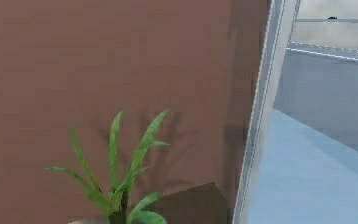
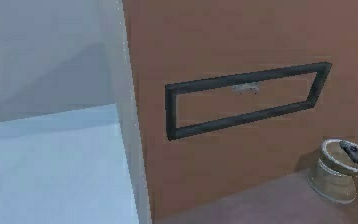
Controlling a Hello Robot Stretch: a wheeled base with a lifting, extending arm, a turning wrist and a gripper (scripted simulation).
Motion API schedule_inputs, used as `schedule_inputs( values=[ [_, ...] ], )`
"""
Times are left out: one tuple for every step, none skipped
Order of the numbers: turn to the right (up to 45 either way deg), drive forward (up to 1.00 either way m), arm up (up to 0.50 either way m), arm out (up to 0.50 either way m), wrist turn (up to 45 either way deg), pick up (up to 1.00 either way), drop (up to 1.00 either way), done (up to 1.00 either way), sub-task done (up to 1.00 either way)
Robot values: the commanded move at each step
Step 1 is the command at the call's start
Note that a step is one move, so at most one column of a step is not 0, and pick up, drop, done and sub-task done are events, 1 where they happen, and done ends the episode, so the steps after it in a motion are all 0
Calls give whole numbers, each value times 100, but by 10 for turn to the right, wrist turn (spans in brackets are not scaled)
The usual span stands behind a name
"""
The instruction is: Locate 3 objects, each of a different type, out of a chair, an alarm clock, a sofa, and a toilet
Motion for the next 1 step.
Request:
schedule_inputs(
  values=[
    [210, 0, 0, 0, 0, 0, 0, 0, 0]
  ],
)
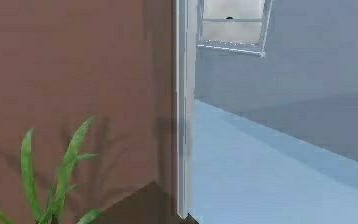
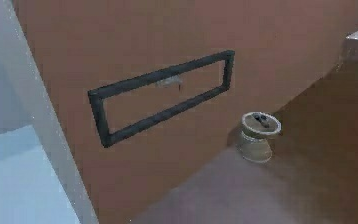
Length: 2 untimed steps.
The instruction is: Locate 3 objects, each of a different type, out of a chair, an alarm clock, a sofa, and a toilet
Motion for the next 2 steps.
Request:
schedule_inputs(
  values=[
    [0, 40, 0, 0, 0, 0, 0, 0, 0],
    [360, 0, 0, 0, 0, 0, 0, 0, 0]
  ],
)
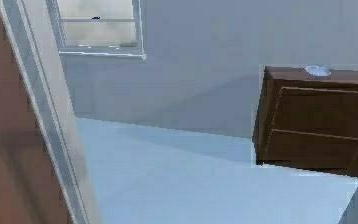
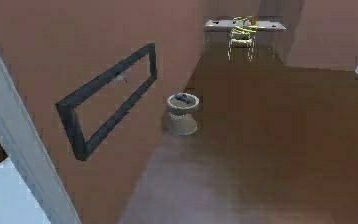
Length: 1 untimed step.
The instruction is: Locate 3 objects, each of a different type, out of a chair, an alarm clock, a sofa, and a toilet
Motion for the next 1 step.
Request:
schedule_inputs(
  values=[
    [0, 75, 0, 0, 0, 0, 0, 0, 0]
  ],
)
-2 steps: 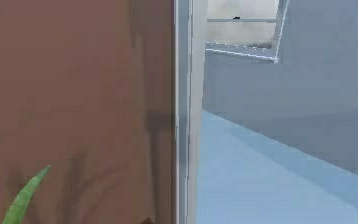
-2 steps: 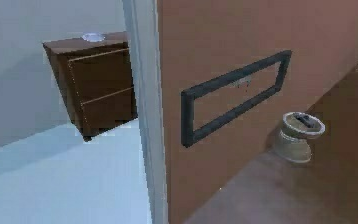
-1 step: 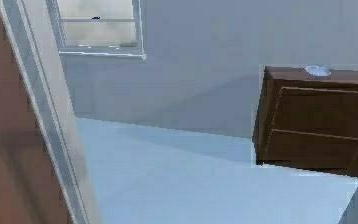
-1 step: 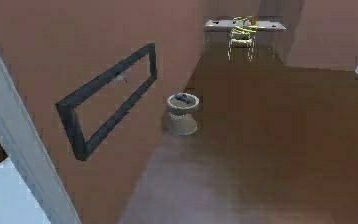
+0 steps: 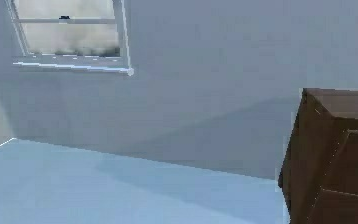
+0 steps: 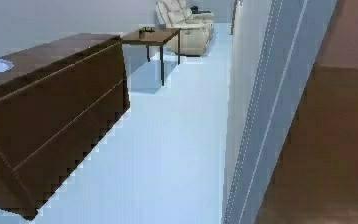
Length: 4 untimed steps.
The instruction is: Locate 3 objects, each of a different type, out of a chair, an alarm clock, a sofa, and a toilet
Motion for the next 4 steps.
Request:
schedule_inputs(
  values=[
    [450, 0, 0, 0, 0, 0, 0, 0, 0],
    [300, 0, 0, 0, 0, 0, 0, 0, 0],
    [0, 40, 0, 0, 0, 0, 0, 0, 0],
    [270, 0, 0, 0, 0, 0, 0, 0, 0]
  ],
)
